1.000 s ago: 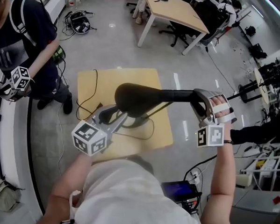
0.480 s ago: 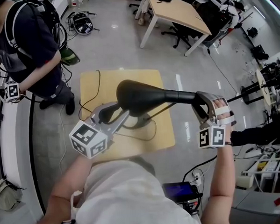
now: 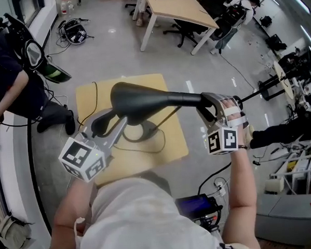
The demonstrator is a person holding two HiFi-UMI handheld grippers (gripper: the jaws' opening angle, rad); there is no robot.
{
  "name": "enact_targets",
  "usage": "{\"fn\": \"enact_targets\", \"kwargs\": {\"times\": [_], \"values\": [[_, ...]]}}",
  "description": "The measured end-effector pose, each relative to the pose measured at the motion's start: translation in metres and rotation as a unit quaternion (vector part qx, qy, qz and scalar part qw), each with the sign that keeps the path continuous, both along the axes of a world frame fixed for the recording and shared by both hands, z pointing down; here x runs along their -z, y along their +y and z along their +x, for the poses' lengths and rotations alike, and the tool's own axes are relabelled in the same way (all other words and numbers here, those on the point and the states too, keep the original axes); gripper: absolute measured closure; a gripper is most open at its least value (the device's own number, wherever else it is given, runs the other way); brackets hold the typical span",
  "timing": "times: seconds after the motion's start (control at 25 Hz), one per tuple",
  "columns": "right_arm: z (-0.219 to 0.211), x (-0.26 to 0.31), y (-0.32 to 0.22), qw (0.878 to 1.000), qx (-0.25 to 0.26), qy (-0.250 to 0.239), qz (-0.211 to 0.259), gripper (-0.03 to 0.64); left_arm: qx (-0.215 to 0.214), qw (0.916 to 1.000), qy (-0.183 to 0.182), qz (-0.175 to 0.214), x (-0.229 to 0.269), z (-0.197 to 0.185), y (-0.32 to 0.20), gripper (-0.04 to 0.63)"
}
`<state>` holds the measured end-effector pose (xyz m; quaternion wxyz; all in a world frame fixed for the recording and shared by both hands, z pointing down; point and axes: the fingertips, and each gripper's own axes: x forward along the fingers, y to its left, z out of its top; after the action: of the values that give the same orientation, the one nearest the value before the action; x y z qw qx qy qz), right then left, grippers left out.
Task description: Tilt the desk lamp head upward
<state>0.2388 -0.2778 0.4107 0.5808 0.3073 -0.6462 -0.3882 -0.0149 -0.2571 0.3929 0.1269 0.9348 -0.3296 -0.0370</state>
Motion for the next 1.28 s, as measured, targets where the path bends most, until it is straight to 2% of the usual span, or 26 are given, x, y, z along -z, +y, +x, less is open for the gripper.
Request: {"fn": "enact_targets", "kwargs": {"times": [0.28,1.0,1.28], "values": [[0.005,0.000,0.000,0.999,-0.012,-0.035,-0.004,0.391,0.003,0.9998,-0.012,0.016,0.029,0.007,-0.002,0.476],[0.002,-0.003,-0.004,0.994,-0.045,-0.101,-0.005,0.393,-0.001,0.9984,-0.037,0.044,0.069,0.011,-0.004,0.483],[0.004,-0.002,0.002,0.990,-0.044,-0.131,-0.006,0.394,0.014,0.9978,-0.045,0.047,0.084,0.019,0.000,0.486]]}}
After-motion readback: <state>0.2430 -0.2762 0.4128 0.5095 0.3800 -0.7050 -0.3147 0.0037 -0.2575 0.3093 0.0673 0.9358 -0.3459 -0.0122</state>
